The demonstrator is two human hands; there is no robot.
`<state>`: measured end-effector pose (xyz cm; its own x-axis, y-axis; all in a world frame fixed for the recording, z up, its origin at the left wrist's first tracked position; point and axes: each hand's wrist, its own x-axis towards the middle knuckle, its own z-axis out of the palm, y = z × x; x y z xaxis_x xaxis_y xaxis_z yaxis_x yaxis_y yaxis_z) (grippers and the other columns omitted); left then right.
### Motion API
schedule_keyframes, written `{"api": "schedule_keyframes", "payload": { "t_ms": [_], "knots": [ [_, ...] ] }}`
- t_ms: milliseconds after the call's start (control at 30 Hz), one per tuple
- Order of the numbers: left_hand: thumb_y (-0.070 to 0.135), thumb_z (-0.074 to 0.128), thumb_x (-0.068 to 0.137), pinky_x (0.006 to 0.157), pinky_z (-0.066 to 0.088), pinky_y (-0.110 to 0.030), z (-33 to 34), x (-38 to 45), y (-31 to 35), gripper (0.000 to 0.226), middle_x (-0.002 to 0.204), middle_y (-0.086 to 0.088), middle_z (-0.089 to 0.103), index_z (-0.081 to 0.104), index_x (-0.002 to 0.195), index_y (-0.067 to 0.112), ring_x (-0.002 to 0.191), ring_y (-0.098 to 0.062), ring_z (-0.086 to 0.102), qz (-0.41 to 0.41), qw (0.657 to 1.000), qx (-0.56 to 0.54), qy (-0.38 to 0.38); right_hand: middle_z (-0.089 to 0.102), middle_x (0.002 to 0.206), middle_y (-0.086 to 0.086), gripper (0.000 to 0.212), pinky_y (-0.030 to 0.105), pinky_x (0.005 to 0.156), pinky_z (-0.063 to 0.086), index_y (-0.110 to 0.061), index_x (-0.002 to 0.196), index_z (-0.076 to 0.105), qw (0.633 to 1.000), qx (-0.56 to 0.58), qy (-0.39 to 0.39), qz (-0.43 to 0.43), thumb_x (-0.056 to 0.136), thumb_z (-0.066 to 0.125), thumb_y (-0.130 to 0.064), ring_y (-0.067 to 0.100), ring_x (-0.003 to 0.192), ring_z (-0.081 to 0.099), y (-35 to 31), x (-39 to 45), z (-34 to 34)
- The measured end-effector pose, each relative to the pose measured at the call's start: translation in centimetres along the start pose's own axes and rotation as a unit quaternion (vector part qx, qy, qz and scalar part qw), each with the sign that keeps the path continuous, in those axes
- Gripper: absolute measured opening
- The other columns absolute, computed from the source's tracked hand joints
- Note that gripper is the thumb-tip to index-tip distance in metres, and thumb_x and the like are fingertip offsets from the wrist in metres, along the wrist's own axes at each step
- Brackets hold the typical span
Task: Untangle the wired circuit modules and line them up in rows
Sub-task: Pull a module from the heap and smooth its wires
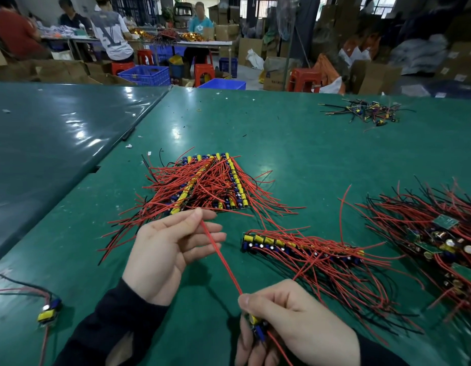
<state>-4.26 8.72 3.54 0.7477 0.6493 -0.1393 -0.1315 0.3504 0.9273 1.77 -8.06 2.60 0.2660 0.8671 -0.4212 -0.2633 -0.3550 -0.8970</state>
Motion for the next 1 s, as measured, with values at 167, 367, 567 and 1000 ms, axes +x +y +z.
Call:
{"api": "schedule_keyframes", "payload": {
  "t_ms": [167,367,567,1000],
  "knots": [
    [0.019,0.058,0.066,0.038,0.049,-0.018,0.3,-0.5,0.6,0.021,0.056,-0.008,0.067,0.075,0.059,0.008,0.046,-0.013,0.065,-0.110,0.992,-0.049,-0.035,0.064,0.069,0.022,0.045,0.021,0.043,0.049,-0.008,0.060,0.061,0.999,-0.005,0.034,0.013,0.096,0.048,-0.032,0.016,0.045,0.061,0.2,0.2,-0.3],
    [0.017,0.059,0.065,0.035,0.050,-0.023,0.3,-0.7,1.0,0.021,0.050,-0.007,0.064,0.072,0.053,0.004,0.041,-0.015,0.063,-0.182,0.979,-0.077,-0.051,0.063,0.053,0.000,0.045,0.016,0.043,0.044,-0.016,0.056,0.062,0.996,-0.084,0.040,-0.014,0.097,0.049,-0.031,0.006,0.041,0.056,0.1,0.1,-0.4],
    [0.014,0.056,0.075,0.037,0.051,-0.024,0.0,0.2,0.6,0.025,0.061,-0.007,0.070,0.074,0.063,0.001,0.053,-0.015,0.069,-0.213,0.960,-0.178,-0.023,0.050,0.041,-0.002,0.042,0.016,0.033,0.028,-0.017,0.071,0.067,0.996,-0.078,0.014,-0.050,0.093,0.046,-0.046,0.005,0.029,0.037,0.1,0.1,-0.6],
    [0.056,0.054,0.067,0.056,0.056,-0.034,1.2,-1.2,-2.1,0.054,0.078,-0.014,0.069,0.076,0.087,0.011,0.069,-0.027,0.069,-0.260,0.922,0.054,-0.283,0.070,0.100,0.024,0.029,0.030,0.072,0.058,-0.007,0.102,0.055,0.919,0.253,0.133,-0.272,0.074,0.057,-0.016,0.029,0.090,0.070,-0.4,0.5,-0.9]
  ]
}}
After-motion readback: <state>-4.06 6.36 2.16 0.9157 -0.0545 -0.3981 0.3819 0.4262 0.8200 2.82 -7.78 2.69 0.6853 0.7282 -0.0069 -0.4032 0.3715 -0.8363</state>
